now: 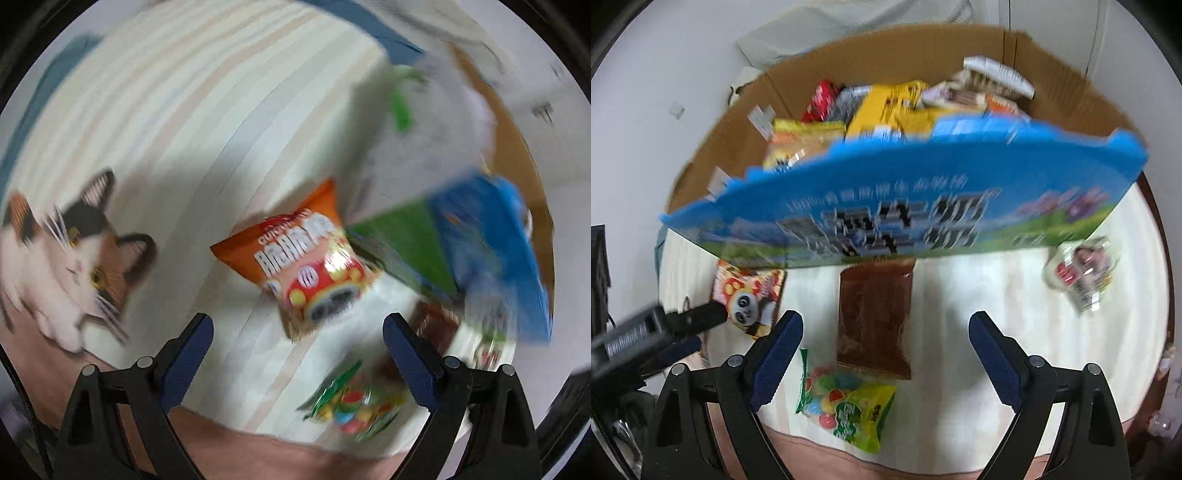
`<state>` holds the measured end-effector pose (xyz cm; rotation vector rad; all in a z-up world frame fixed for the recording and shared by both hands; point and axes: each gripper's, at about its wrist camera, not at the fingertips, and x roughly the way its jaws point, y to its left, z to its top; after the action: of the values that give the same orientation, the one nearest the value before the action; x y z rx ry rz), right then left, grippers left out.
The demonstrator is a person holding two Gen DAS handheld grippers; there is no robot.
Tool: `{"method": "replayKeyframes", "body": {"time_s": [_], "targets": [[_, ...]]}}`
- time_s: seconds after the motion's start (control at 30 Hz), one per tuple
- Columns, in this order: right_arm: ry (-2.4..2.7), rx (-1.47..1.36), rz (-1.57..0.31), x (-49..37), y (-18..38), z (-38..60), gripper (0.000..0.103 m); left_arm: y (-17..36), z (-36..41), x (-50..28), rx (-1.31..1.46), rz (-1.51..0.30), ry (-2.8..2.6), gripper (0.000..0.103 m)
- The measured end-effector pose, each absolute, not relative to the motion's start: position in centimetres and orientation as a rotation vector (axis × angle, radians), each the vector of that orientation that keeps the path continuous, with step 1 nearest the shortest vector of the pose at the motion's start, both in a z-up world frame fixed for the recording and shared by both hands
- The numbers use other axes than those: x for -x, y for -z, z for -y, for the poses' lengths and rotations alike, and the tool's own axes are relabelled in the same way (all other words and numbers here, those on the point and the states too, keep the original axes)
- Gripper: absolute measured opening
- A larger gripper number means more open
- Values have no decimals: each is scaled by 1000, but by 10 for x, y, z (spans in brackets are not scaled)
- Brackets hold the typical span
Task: Organize snacks
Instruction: 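Grasp the orange Cuicuijiao bag with left tool while right tool grasps the brown packet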
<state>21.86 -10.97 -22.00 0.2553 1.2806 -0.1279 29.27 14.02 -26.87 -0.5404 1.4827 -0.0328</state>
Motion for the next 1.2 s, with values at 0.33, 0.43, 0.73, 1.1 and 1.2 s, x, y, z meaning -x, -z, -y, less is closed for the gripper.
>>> {"method": "replayKeyframes", "body": {"time_s": [0.33,0.43,0.73,1.1,1.2], "targets": [[167,-214,-1281,-235,246,90,93,294,-133,-307,591,-1473,-30,94],[165,-185,-1299,-240,255,86,93,303,-138,-301,505,-1492,-46,94],[178,-64,-1316,-236,274,72,71,286,-158,-263,427,-1482,-1,94],[129,-5,-1373,-188,278,79,60,296,-164,-300,482,-1498,44,57],[129,-28,-1398,-173,279,90,60,296,-148,-299,358,-1475,81,50]]}}
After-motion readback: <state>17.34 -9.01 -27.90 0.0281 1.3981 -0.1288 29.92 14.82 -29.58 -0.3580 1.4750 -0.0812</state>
